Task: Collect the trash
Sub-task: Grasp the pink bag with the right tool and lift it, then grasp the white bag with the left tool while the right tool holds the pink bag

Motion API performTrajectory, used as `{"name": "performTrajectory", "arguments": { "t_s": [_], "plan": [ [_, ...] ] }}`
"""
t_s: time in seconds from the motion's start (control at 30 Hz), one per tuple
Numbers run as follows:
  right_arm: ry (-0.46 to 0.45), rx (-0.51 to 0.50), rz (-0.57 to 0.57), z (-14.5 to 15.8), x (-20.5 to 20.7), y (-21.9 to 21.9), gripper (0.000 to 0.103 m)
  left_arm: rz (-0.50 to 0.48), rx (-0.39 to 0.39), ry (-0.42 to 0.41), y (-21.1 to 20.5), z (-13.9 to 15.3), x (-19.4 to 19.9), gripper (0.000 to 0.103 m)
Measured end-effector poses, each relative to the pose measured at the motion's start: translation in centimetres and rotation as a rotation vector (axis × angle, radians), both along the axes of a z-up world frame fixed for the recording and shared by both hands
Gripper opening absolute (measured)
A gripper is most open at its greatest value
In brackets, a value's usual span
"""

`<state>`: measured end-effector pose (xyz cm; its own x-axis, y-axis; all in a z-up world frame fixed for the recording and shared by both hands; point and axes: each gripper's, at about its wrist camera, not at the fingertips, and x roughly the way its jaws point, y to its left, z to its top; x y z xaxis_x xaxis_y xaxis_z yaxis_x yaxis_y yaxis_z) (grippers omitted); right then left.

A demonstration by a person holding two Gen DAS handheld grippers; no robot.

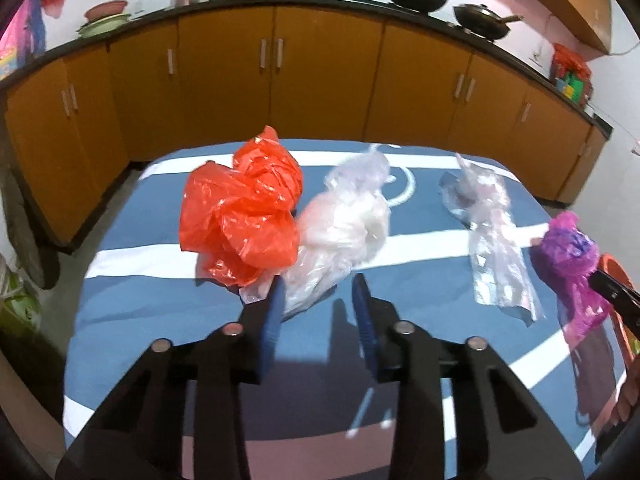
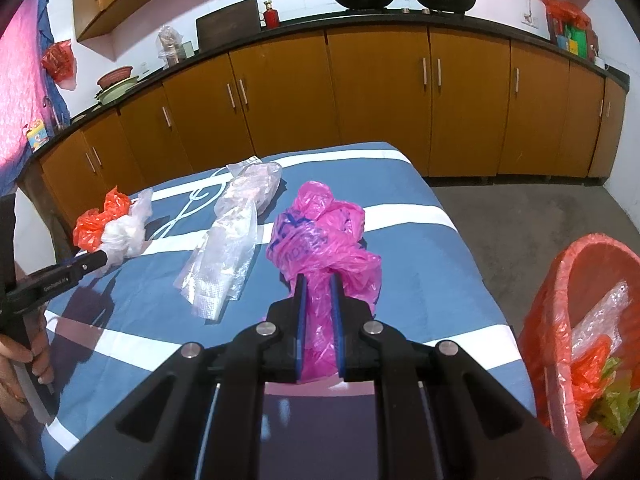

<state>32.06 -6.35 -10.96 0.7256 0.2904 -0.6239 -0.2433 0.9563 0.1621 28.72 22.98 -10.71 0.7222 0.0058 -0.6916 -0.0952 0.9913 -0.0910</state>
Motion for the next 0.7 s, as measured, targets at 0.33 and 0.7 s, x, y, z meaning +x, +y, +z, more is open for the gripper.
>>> {"name": "performTrajectory", "arguments": {
  "t_s": [0.33, 0.7],
  "plan": [
    [0.003, 0.006, 0.005, -0.1, -0.1, 0.0, 0.013, 0.019, -0.016, -0.018, -1.0, 0.2, -0.1, 0.045],
    [0.017, 0.019, 0.011, -0.3, 0.3, -0.5, 0.013, -0.018, 0.015, 0.049, -1.6, -0.3, 2.4, 0.034]
  ]
}}
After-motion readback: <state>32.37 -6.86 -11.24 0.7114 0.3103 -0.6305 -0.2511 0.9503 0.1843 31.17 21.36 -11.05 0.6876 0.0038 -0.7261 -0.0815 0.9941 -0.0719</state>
